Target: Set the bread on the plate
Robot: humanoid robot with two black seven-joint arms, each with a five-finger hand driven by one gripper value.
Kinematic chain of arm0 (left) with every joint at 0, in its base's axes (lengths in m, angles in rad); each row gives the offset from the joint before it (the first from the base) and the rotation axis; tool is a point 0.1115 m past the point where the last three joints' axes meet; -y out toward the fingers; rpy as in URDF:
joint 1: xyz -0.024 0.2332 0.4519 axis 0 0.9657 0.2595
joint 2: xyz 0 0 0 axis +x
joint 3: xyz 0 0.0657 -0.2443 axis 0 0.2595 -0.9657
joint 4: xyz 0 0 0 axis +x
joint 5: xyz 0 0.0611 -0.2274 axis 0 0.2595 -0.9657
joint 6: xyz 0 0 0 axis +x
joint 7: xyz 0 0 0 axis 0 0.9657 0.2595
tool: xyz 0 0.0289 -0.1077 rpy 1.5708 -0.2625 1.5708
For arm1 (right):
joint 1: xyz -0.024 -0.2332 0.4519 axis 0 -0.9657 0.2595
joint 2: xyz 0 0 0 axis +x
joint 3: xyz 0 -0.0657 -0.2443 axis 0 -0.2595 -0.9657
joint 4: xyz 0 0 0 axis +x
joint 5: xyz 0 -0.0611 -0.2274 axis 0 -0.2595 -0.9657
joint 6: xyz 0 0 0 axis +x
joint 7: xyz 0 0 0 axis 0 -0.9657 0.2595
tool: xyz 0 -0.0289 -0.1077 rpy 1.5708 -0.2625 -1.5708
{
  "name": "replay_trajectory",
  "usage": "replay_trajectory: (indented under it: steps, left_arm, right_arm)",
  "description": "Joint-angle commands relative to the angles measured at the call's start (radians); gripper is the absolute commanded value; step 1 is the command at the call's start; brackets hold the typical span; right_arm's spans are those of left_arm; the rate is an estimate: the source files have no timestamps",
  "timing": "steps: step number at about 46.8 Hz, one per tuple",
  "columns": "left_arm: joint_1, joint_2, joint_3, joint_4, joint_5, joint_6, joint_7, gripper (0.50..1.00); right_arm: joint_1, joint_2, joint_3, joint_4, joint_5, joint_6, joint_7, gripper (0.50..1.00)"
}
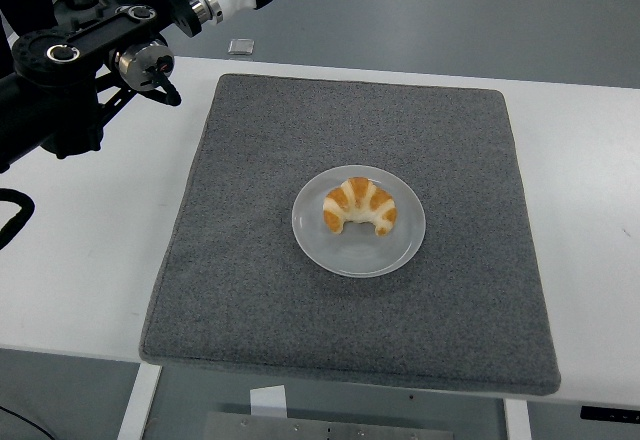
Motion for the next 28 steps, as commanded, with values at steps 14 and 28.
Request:
replay_trajectory:
  steps: [14, 28]
  left_arm:
    - [0.022, -0.003, -0.012, 0.185, -0.244, -0.171, 0.009, 0.996]
    - [0.059, -0.014, -0.012, 0.220, -0.368, -0.158, 0.152, 0.994]
  right_arm:
    - [0.002, 0.000, 0.000, 0.008, 0.000, 0.000, 0.000, 0.952]
    - [0.002, 0.000, 0.000, 0.008, 0.000, 0.000, 0.000, 0.952]
